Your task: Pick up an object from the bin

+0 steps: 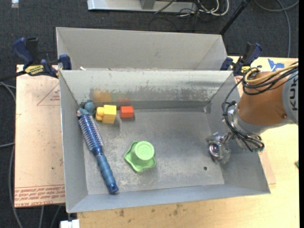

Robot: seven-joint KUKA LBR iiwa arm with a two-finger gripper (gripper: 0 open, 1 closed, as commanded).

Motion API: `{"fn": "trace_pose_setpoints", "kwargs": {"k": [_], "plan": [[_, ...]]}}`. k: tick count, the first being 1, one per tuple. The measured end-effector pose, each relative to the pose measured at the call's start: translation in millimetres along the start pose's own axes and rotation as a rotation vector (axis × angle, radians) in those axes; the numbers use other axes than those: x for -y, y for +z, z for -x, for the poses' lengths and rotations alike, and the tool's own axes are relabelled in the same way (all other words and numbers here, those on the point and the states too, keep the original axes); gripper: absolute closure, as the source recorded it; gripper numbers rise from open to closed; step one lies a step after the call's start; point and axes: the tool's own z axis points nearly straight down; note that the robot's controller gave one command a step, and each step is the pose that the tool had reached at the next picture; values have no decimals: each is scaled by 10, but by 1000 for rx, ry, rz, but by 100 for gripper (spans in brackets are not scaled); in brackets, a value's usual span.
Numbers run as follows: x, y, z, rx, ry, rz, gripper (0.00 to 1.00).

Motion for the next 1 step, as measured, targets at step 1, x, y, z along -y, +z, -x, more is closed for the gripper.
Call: {"fn": "trace_pose_setpoints", "kwargs": {"k": [1], "plan": [[2, -770, 27, 4, 1, -9, 100]]}}
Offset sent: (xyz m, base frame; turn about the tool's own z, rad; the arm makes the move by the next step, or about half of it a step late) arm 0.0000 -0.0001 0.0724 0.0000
